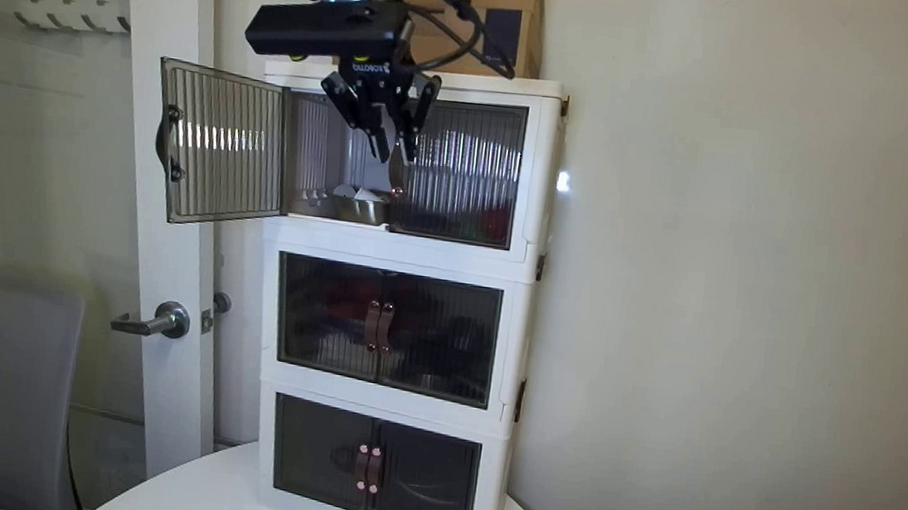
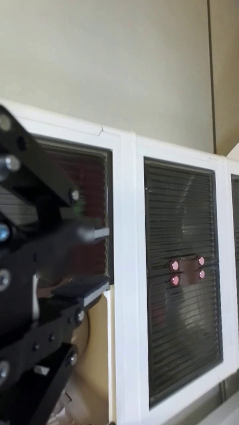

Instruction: Open the doors of the topmost shelf

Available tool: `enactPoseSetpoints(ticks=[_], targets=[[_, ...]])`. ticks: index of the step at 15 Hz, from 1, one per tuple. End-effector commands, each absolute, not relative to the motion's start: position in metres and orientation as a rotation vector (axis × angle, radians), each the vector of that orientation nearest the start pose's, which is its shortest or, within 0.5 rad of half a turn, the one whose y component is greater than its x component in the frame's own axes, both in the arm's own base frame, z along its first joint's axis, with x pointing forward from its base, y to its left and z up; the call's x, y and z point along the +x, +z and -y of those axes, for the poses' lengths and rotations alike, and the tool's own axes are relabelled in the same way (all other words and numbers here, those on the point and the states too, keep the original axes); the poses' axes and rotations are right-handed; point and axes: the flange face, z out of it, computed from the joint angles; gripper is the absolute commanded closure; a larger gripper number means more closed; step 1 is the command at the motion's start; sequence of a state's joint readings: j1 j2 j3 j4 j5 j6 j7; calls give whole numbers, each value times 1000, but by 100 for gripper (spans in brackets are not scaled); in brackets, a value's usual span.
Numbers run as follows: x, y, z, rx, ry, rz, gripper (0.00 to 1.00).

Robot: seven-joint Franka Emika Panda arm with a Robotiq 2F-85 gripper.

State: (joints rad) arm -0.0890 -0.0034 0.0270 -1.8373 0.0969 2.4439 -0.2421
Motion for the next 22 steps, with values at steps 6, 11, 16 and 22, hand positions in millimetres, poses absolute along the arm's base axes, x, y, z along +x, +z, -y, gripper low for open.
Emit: enactPoseSetpoints(ticks=[6,11,16,22], targets=[[594,589,19,-3026,-1429,-157,1],[603,605,-34,-3031,-1665,-190,0],[614,562,-130,-3032,-1814,-109,0],[649,517,-162,-3100,-1888,-139,0]])
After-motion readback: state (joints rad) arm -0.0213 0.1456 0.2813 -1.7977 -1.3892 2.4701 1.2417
